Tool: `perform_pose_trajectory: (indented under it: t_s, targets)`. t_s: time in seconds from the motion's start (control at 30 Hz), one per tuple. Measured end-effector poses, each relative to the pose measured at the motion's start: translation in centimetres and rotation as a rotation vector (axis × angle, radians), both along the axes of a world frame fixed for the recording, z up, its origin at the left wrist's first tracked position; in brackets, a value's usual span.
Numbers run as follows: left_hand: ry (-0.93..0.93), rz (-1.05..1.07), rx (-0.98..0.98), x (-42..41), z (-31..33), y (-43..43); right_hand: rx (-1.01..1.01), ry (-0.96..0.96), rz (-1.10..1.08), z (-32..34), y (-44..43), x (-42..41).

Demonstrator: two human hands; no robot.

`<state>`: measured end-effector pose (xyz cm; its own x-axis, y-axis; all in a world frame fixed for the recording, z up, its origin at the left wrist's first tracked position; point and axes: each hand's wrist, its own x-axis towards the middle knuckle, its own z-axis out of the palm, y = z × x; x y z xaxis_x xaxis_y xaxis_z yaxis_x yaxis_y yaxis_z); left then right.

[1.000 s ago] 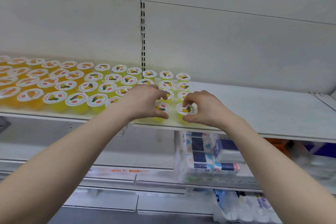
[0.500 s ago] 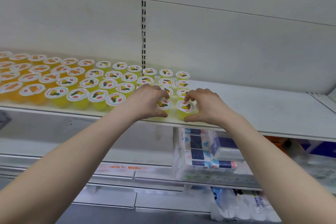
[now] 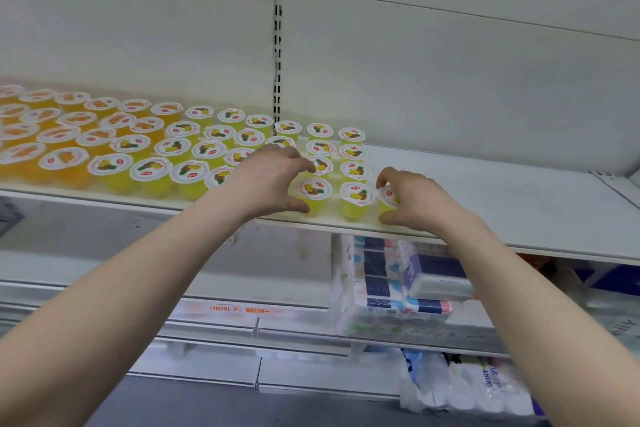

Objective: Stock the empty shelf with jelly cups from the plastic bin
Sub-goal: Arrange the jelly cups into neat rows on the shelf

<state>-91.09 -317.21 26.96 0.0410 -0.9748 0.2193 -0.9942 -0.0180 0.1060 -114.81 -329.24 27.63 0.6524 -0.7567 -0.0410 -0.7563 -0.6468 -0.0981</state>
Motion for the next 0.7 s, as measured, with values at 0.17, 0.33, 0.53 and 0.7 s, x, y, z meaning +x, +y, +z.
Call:
perform_pose_trajectory:
  t_s: [0.17, 0.33, 0.53, 0.7]
  targets:
    - [0.03, 0.005, -0.024, 2.4, 0.7, 1.7, 0.039, 0.09, -0.006, 1.8, 0.5, 0.8]
    - [0.025, 0.055, 0.008, 6.4, 0.9, 3.7, -0.036, -0.127, 0.112, 3.2, 3.2, 4.7]
    - [-0.011, 0.04, 0.007, 8.2, -0.1, 5.0, -0.103, -0.174, 0.234, 0.6, 6.4, 11.1]
    - [-0.046, 0.061, 0.014, 9.8, -0.3, 5.9, -0.177, -0.175, 0.227, -1.2, 7.3, 13.6]
